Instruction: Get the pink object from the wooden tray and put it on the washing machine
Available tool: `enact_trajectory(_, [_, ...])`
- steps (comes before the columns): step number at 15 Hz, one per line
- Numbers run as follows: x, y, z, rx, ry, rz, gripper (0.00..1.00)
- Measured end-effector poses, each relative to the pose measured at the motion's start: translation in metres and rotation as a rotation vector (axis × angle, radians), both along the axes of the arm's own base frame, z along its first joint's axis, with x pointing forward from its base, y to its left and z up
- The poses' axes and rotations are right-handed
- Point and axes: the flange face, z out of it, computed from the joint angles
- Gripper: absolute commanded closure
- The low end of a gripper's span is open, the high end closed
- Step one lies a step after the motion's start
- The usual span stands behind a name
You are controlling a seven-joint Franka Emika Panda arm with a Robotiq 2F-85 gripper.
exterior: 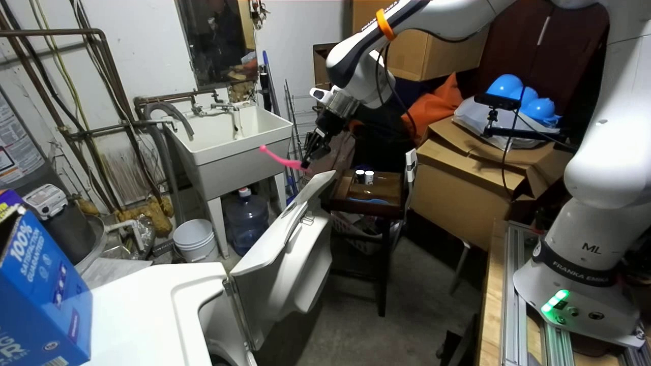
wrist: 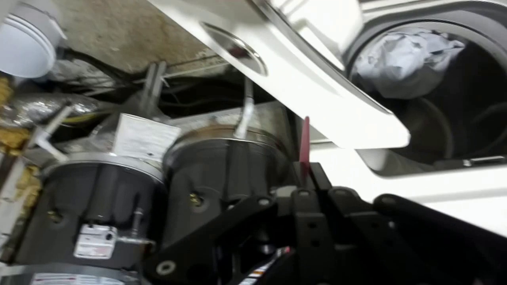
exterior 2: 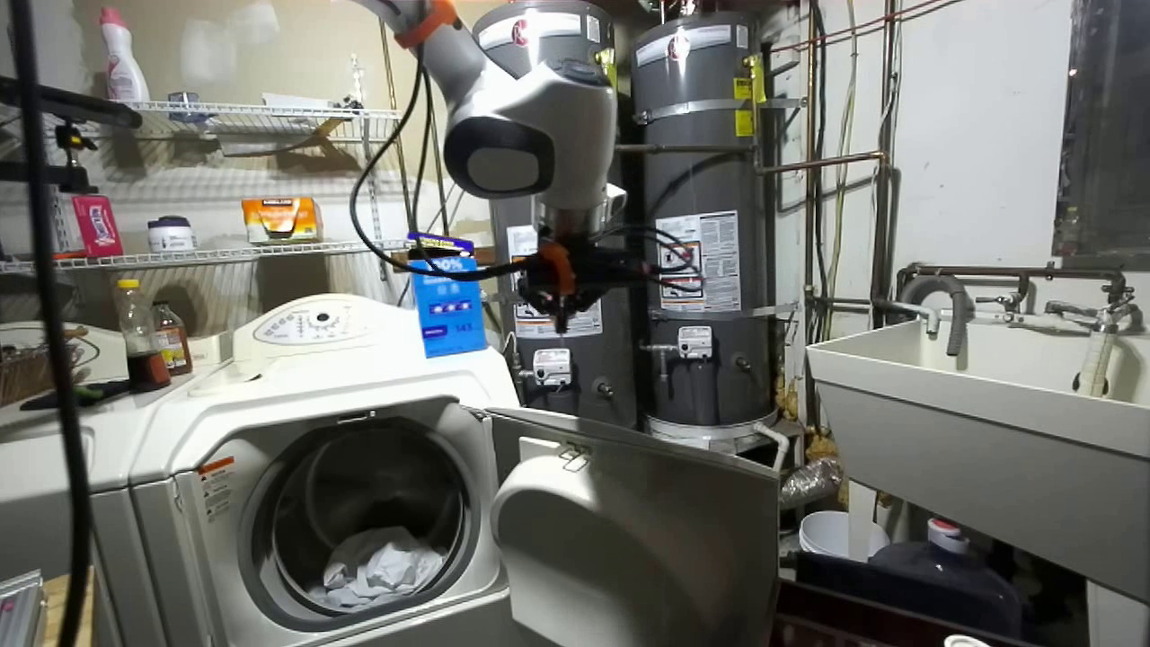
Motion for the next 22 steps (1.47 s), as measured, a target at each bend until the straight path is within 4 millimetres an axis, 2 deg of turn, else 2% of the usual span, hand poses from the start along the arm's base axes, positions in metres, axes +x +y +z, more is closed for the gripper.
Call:
enact_trajectory(1, [-0.005,0.027,-0.001,0.022,0.010,0.061,0.97])
enact_trajectory(2, [-0.007,0.041,-0.001,0.024,0.014,0.081,0.97])
enact_trajectory(3, [-0.007,0.044,-0.001,0.016,0.015,0.080,0.97])
enact_trajectory(6, [-0.005,0.027,-0.002,0.004,0.014,0.052,0.99])
enact_trajectory(9, [-0.005,0.019,-0.005,-0.002,0.020,0.032,0.99])
enact_trajectory(11, [-0.005,0.027,-0.012,-0.001,0.033,0.030,0.99])
enact_trajectory(12, [-0.005,0.040,-0.017,-0.003,0.042,0.045,0.99])
enact_trajectory(14, [-0.006,0.083,-0.025,-0.009,0.061,0.101,0.99])
enact_trajectory(17, [-0.017,0.169,-0.031,-0.039,0.093,0.205,0.99])
enact_trajectory(22, [-0.044,0.320,-0.013,-0.074,0.078,0.291,0.99])
